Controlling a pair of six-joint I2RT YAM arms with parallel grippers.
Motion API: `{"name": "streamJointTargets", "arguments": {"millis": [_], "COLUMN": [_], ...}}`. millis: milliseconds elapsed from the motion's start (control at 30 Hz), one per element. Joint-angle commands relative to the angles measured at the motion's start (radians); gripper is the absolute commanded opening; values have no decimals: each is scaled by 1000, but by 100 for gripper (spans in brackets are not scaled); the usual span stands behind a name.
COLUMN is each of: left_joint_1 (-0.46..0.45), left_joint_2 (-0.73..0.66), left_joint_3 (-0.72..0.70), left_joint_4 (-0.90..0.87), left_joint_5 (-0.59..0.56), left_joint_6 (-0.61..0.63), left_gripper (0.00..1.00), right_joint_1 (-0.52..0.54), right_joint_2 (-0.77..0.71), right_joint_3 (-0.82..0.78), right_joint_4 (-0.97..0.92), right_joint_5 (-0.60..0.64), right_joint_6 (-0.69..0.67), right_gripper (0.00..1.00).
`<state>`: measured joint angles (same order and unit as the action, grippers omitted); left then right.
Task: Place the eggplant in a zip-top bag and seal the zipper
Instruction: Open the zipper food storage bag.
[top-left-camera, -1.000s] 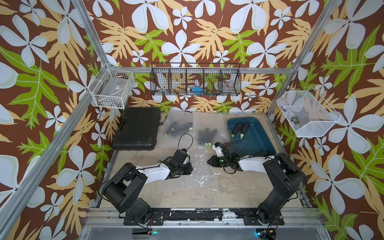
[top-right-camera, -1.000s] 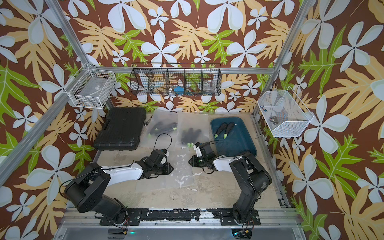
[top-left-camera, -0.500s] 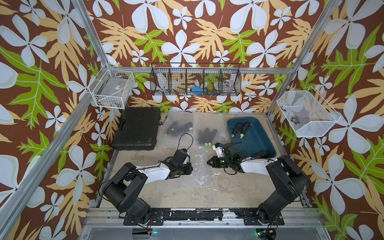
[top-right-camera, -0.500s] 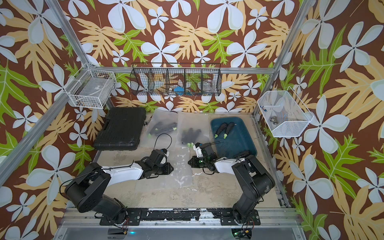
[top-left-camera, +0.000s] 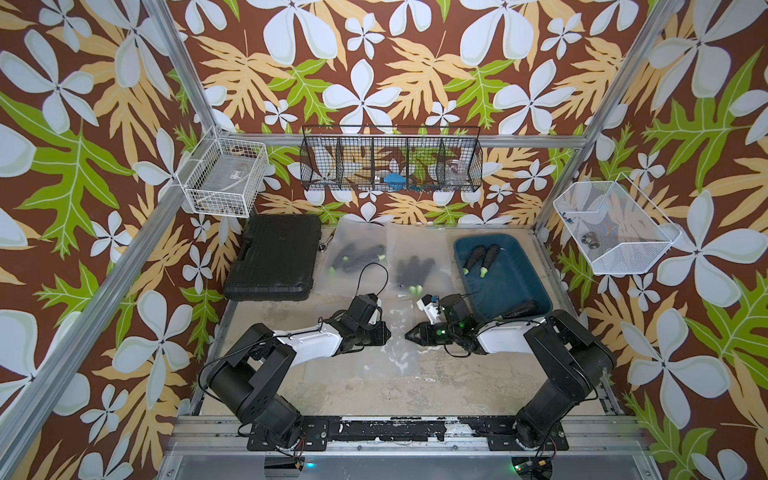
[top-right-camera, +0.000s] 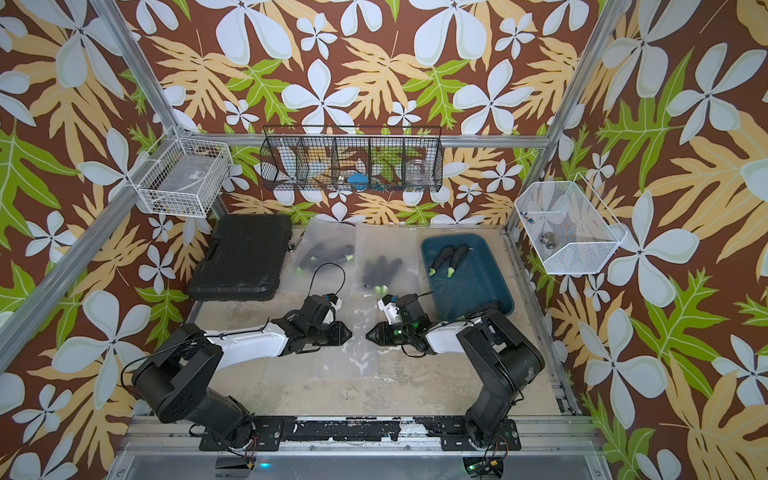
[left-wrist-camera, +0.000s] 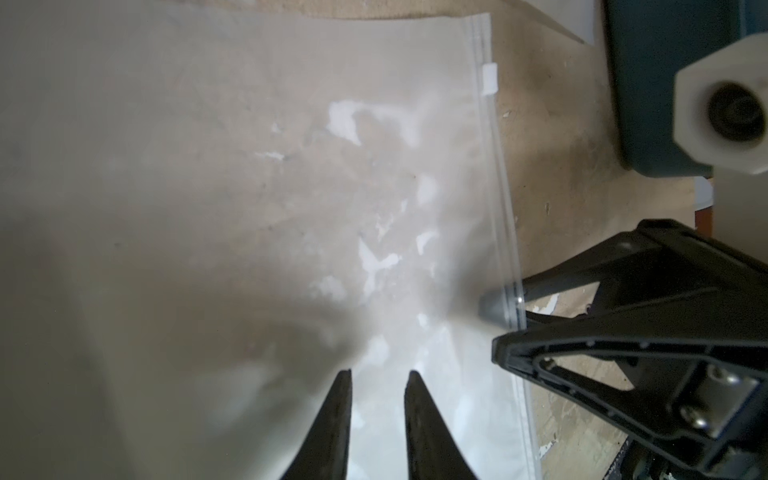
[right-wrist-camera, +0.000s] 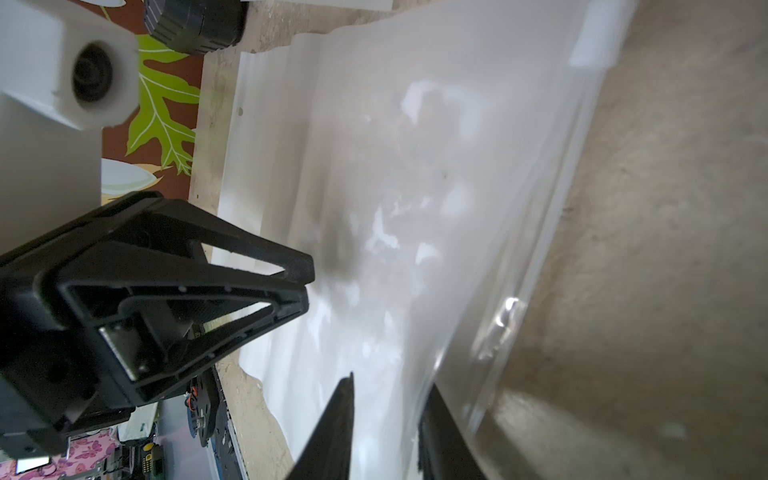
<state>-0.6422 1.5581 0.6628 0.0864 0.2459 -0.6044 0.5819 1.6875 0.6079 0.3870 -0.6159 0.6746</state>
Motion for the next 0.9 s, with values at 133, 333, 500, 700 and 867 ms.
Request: {"name": "streamJointTargets", "arguments": {"millis": [133,333,500,700,867], "left_joint_1": [0,-1,-20,-27,-27], "left_joint_2": [-8,-67,-64,-28,-5], "left_joint_3": [72,134,157,163,179], "left_joint_4": [17,-22,-44,-48,-64], "left_joint_5": [65,64,39,13,-11], "left_joint_6": [-43,-66,-62,-59,-45], "left_gripper": [35,44,49,51,51], "right_joint_1": [53,77,97,148,186], "right_joint_2": [-81,-149,-150,-149,-149], "right_joint_3": [-2,28,61,95,113], "right_joint_4": [-58,-171,-206,-221,-225], "right_joint_5": [177,293,317,349,361], "right_joint_6": [-93,-150,-157,-138,-118], "right_gripper": [0,0,0,0,0]}}
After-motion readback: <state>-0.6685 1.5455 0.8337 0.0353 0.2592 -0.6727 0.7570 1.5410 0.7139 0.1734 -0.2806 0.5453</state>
